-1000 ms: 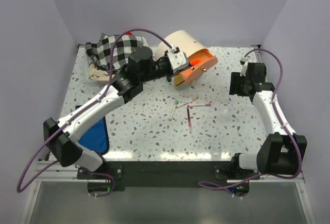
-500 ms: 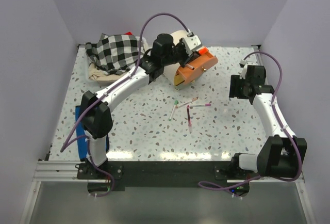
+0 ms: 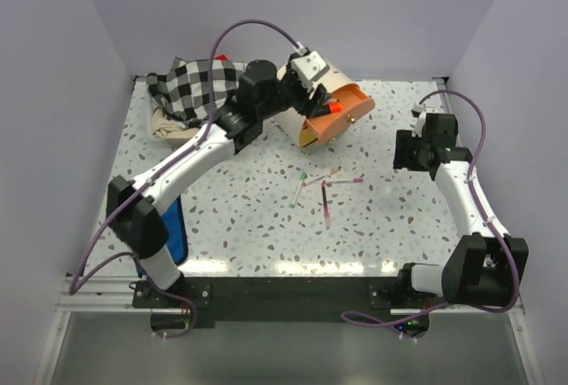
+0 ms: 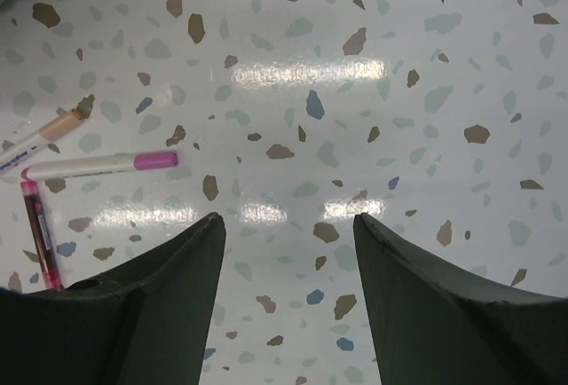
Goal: Sort the stationery into containers
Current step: Place the pen in the drawer, then pick up the pen from the center of the board.
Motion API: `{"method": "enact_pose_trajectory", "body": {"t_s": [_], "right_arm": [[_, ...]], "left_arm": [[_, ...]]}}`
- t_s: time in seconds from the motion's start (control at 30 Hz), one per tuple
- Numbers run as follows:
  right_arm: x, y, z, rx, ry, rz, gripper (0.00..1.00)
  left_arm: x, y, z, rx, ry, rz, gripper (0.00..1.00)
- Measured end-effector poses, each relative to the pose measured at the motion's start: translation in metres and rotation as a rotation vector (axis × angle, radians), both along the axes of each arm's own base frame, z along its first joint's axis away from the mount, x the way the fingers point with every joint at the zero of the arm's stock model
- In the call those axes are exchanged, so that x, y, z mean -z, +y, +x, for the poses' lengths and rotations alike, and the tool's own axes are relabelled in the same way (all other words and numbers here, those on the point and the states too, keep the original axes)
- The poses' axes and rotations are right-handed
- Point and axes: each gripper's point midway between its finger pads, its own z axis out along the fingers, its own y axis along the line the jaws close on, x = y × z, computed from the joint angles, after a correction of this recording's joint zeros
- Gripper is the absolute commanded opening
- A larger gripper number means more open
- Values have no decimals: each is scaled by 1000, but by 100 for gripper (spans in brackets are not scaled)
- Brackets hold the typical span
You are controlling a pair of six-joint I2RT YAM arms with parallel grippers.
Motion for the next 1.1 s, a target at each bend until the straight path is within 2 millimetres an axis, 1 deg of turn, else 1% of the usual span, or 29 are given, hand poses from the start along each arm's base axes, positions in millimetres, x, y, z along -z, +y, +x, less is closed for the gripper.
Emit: {"method": "enact_pose_trajectory", "body": {"t_s": [0.03, 0.1, 0.13, 0.17, 0.2, 0.23, 0.3, 0.33, 0.4, 0.47, 0.5, 0.53, 0.6, 0.7, 0.8, 0.97, 1.1], "right_arm": [[0, 1, 0, -1, 0, 4, 64], [0, 2, 0, -1, 0, 10, 64], [1, 2, 0, -1, 1, 13, 64], [2, 3, -1, -2, 3, 18, 64], [3, 4, -2, -2, 7, 21, 64], [5, 4, -3, -2, 12, 24, 64], [7, 5, -4, -2, 17, 27, 64], [7, 5, -4, -2, 16, 27, 64], [7, 5, -4, -2, 16, 27, 64], [7, 5, -4, -2, 18, 28, 64], [7, 5, -4, -2, 18, 28, 64], [7, 5, -4, -2, 18, 27, 64], [7, 5, -4, -2, 18, 28, 64], [7, 5, -4, -2, 17, 27, 64], [8, 5, -5, -2, 21, 28, 64], [15, 5, -11, -2, 41, 29, 64], [16, 5, -12, -2, 44, 29, 64]], "left_arm": [[-1, 19, -11, -44, -1, -2, 58], [5, 59, -37, -131, 6, -3, 52], [11, 77, -51, -164, 10, -7, 49], [19, 90, -60, -185, 20, -3, 44], [33, 102, -71, -205, 36, 5, 42], [49, 109, -77, -216, 66, 17, 40], [84, 116, -84, -232, 132, 63, 38], [106, 116, -84, -238, 176, 93, 38], [157, 116, -85, -244, 278, 180, 40], [198, 117, -90, -246, 360, 254, 45], [215, 118, -94, -246, 394, 287, 46], [226, 117, -97, -245, 416, 312, 47], [237, 111, -102, -238, 427, 340, 46], [245, 100, -105, -230, 430, 345, 45], [256, 90, -108, -236, 449, 343, 41], [282, 81, -110, -269, 505, 349, 41], [300, 76, -114, -284, 544, 359, 43]]}}
